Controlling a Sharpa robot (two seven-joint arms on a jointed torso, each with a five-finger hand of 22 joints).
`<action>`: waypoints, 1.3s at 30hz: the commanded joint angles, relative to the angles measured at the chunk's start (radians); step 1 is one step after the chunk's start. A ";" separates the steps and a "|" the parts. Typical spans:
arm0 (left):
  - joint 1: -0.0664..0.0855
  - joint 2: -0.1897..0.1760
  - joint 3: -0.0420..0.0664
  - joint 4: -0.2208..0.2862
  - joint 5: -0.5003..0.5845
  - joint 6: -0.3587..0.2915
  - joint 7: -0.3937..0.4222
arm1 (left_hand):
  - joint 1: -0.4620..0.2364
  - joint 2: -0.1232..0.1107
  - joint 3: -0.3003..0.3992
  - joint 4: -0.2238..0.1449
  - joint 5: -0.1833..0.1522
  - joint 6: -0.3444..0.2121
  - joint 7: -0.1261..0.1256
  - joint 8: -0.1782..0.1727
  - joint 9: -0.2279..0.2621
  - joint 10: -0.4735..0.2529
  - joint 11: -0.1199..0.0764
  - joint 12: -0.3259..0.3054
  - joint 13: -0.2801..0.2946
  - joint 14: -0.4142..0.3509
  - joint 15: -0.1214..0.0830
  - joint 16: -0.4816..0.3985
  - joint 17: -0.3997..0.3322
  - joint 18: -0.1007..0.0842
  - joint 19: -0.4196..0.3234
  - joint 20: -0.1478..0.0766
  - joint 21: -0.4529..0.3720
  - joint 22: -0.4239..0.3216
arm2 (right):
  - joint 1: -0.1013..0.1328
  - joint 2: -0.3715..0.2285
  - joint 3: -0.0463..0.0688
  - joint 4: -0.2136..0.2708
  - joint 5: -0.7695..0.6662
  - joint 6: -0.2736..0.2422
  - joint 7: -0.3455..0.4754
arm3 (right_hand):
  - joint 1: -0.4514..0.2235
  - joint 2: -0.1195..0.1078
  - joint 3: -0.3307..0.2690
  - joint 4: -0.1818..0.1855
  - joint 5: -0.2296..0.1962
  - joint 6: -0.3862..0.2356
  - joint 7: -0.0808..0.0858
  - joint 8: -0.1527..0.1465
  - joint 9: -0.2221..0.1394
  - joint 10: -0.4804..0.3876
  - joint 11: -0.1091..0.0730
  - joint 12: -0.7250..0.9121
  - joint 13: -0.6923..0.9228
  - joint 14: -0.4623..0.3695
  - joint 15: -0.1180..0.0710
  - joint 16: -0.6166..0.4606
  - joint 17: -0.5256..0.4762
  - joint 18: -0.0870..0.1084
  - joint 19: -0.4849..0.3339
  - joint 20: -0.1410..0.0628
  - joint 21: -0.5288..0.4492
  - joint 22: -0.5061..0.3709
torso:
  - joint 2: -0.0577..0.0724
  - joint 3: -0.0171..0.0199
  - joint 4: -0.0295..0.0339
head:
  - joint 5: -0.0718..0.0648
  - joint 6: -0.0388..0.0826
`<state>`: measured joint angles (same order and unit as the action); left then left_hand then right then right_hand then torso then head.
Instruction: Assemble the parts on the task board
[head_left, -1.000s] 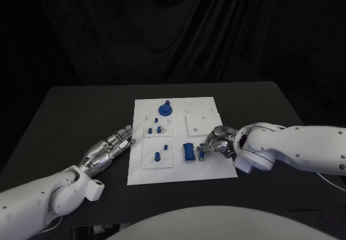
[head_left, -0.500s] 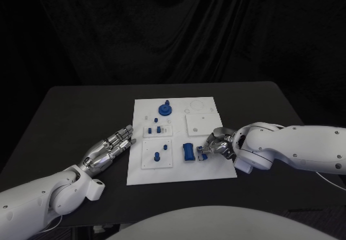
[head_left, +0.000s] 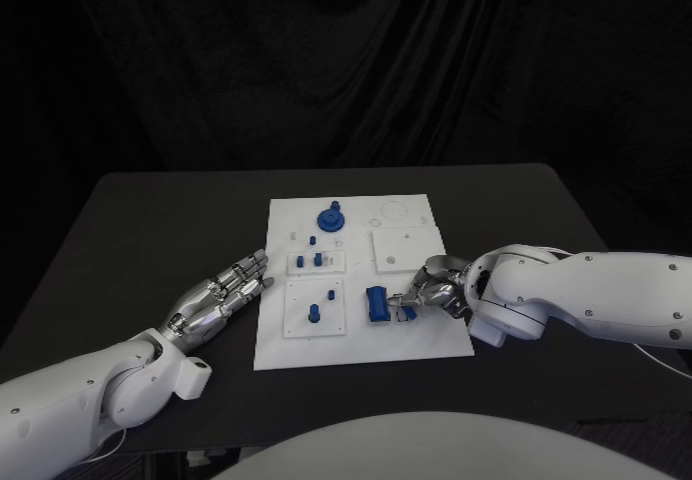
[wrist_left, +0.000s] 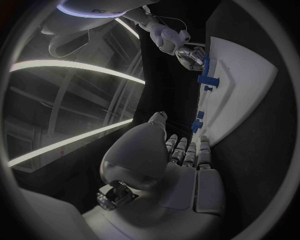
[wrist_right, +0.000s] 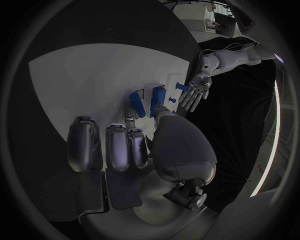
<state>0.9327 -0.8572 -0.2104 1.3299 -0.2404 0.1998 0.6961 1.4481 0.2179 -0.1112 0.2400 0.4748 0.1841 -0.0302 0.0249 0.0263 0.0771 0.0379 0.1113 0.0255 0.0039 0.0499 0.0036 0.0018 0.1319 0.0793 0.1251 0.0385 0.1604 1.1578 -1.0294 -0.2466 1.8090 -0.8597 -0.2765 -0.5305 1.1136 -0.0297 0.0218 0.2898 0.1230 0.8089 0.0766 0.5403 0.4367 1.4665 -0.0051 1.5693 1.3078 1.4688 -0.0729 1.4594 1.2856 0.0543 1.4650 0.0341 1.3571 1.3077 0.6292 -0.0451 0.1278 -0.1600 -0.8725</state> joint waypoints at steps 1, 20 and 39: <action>-0.004 0.003 -0.001 -0.001 0.004 0.011 0.011 | -0.007 0.000 0.003 0.003 -0.006 -0.003 0.007 0.005 0.001 0.000 -0.001 -0.003 0.000 -0.002 0.000 -0.003 -0.001 0.018 0.000 0.004 0.003 -0.001 | -0.005 0.005 -0.002 0.003 -0.014 0.024 0.002 | -0.019 0.008 -0.010 0.001 -0.005 0.000 -0.002 0.005 0.000 0.104 0.004 0.001 0.263 0.053 0.004 -0.005 -0.001 -0.001 0.027 0.007 -0.006 0.192 | -0.001 0.0000 0.0007 | 0.000 0.000; -0.006 0.005 -0.001 -0.004 0.004 0.017 0.003 | -0.008 0.000 0.003 0.003 -0.009 -0.003 0.008 0.005 0.001 -0.001 -0.001 -0.003 0.000 -0.002 0.000 -0.003 -0.001 0.018 0.000 0.005 0.003 -0.002 | -0.005 0.000 -0.002 0.002 -0.045 0.052 -0.017 | -0.169 0.098 -0.120 0.004 0.094 0.033 -0.024 0.091 0.035 0.104 -0.015 0.001 0.263 0.052 -0.011 -0.008 -0.008 0.001 0.024 -0.006 -0.016 0.189 | 0.000 -0.0003 0.0010 | 0.007 0.000; -0.010 0.006 -0.001 -0.006 0.004 0.024 -0.001 | -0.009 0.001 0.003 0.003 -0.012 -0.003 0.011 0.005 0.001 -0.001 -0.002 -0.003 0.000 -0.002 0.002 -0.003 -0.001 0.018 0.000 0.005 0.003 -0.002 | -0.005 -0.003 -0.002 -0.001 -0.053 0.004 0.019 | -0.188 0.182 -0.206 0.002 0.117 0.003 -0.055 0.262 0.150 0.104 -0.043 0.001 0.263 0.053 -0.035 -0.008 -0.008 0.001 0.025 -0.030 -0.019 0.189 | 0.000 -0.0002 0.0005 | 0.013 0.000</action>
<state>0.9282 -0.8530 -0.2089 1.3235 -0.2388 0.2126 0.6994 1.4482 0.2178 -0.1112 0.2400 0.4699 0.1806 -0.0267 0.0250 0.0263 0.0771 0.0379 0.1113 0.0255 0.0039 0.0500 0.0036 0.0024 0.1319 0.0810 0.1232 0.0385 0.1586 1.1550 -1.0301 -0.2484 1.8067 -0.9053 -0.2517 -0.5269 0.9227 0.1494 -0.1810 0.2906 0.2385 0.8172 0.0214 0.7998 0.5868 1.4649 -0.0396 1.5693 1.3077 1.4637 -0.1001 1.4555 1.2781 0.0544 1.4636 0.0107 1.3436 1.3075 0.6292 -0.0450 0.1289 -0.1480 -0.8725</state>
